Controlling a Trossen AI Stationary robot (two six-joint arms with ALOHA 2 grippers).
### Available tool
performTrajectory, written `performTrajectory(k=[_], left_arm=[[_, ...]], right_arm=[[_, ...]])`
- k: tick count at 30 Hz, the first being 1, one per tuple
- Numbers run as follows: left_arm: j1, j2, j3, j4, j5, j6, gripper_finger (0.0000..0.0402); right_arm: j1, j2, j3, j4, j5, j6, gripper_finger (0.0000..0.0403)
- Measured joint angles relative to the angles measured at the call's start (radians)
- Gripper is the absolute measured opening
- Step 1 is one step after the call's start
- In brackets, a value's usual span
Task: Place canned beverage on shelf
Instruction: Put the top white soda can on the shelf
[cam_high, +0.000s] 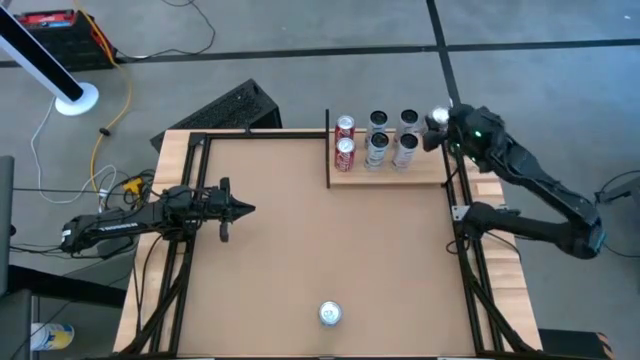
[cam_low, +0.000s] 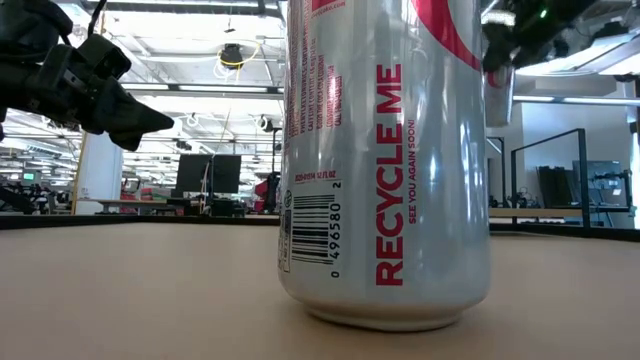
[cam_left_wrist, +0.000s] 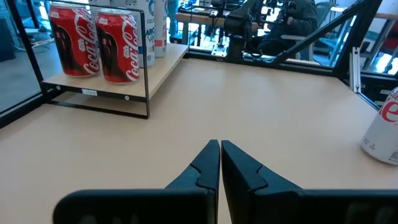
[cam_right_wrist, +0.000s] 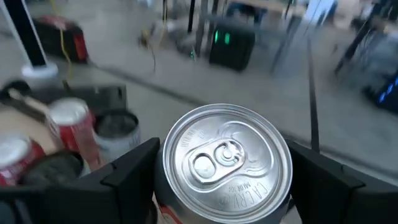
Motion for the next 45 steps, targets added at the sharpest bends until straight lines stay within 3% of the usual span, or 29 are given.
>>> performTrajectory(k=[6, 14, 19, 26, 36, 41, 45], left_arm=[[0.000, 0.000, 0.000, 0.000, -0.001, -0.001, 0.0000], [0.000, 0.000, 0.000, -0.008, 0.006, -0.001, 0.0000], [0.000, 0.000, 0.000, -0.008, 0.010, -0.004, 0.0000], [0.000, 0.000, 0.000, -0.008, 0.010, 0.000, 0.0000], [0.000, 0.000, 0.000, -0.008, 0.011, 0.010, 0.0000], [0.000, 0.000, 0.000, -0.007, 0.023, -0.012, 0.0000], [0.000, 0.000, 0.000, -0.004, 0.039, -0.022, 0.0000]], right_arm=[[-0.185, 0.097, -0.002, -0.073, -0.160, 0.005, 0.0322], [-0.175, 0.092, -0.002, -0.084, -0.171, 0.078, 0.0322], [-0.145, 0.090, -0.001, -0.186, -0.057, 0.168, 0.0322], [0.008, 0.007, -0.015, -0.325, 0.070, 0.293, 0.0322], [0.281, -0.099, -0.264, -0.277, 0.199, 0.564, 0.0322], [0.337, -0.080, -0.341, -0.223, 0.304, 0.642, 0.0322], [0.329, -0.063, -0.356, -0.206, 0.324, 0.644, 0.0322]])
